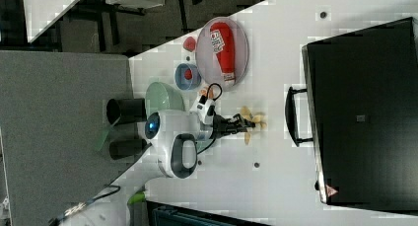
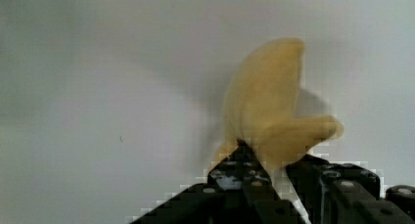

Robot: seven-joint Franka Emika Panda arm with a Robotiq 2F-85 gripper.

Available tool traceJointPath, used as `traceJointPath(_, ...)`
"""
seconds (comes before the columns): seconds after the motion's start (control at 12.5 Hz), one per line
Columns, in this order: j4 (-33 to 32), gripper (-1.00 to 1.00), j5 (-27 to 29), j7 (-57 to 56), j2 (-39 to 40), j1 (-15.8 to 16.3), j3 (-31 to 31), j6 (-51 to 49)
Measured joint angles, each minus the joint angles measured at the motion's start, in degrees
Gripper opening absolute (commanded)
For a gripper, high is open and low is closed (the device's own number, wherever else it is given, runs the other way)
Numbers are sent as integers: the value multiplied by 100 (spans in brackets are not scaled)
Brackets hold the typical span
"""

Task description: Pick Banana and place it in mug.

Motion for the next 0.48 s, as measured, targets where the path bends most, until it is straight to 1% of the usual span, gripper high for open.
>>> traceJointPath(0.08, -78, -57, 221, 0, -446, -20, -178, -101)
traceJointPath(0.24, 56, -57, 49, 0, -1329, -234, -145, -1071)
traceJointPath(0.32, 235, -57, 93, 0, -1731, -225, -158, -1472)
traceJointPath(0.48, 929, -57, 119, 84, -2511, -161, -106, -2504)
